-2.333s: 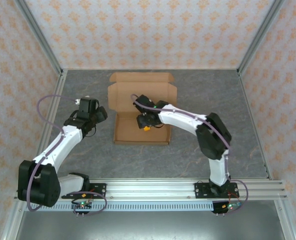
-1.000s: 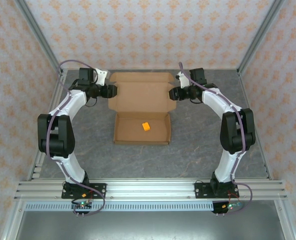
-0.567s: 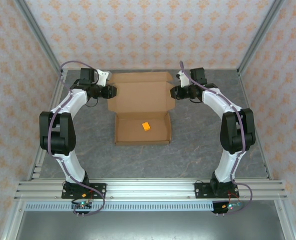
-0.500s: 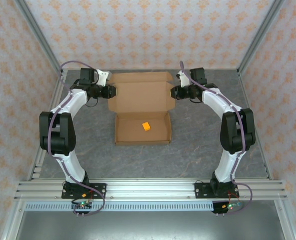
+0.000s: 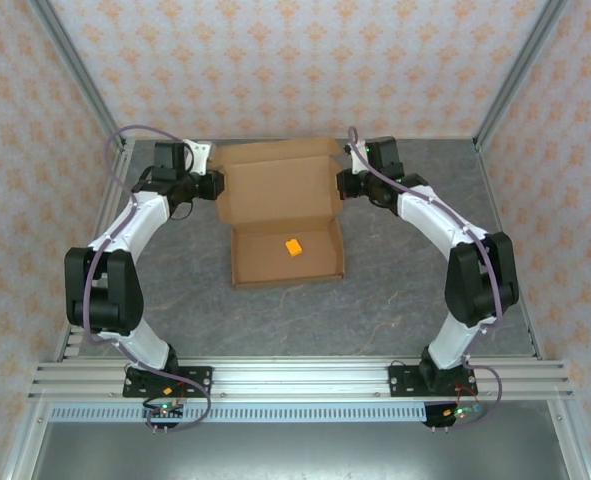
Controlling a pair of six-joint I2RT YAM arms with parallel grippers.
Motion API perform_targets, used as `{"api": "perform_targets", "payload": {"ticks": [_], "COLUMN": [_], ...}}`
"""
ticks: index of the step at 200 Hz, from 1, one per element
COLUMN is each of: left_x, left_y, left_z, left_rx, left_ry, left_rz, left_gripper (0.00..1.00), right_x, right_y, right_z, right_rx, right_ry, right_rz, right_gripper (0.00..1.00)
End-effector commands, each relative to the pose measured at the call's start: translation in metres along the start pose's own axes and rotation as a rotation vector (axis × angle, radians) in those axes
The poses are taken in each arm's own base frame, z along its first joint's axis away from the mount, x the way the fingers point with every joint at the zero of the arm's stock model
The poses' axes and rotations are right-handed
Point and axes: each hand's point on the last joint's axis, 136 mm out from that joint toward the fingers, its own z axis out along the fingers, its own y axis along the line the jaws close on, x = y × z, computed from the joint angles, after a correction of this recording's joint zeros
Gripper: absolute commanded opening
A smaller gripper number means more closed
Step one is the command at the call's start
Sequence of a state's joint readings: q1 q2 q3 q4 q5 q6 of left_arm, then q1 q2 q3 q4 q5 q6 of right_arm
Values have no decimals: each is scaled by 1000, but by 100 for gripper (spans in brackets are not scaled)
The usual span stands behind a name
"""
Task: Fold the paper box
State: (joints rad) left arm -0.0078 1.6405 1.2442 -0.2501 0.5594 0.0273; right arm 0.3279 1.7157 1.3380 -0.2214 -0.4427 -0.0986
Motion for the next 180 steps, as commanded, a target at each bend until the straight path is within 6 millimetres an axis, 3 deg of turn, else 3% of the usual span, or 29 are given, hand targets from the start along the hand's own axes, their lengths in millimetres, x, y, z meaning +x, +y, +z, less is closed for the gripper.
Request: {"api": "perform_targets", "payload": {"ticks": [1,41,109,137,180], "left_x": [-8,-13,-31,-41,-44], "left_y": [7,-3,-11,-14,-16], "left_z": [0,0,-26,-41,-39], "left_rx": [-50,-86,-233,-267,-271], "left_ry": [-22,-36,-239,-327,-417], "left_rz": [-1,18,-125,-158,-159], "left_gripper": [9,0,0,0,0], "right_x": [-19,-24,-22,-30,-39], "right_y": [-11,-12,-13,-11,-9], "right_z": [-15,-21,-32,-39,-34], "right_rx": [93,152,322,335,316], "right_ry": [-106,-162,-287,-369,-456], "right_rz": [26,51,125,136,109], "right_gripper": [0,0,0,0,0]}}
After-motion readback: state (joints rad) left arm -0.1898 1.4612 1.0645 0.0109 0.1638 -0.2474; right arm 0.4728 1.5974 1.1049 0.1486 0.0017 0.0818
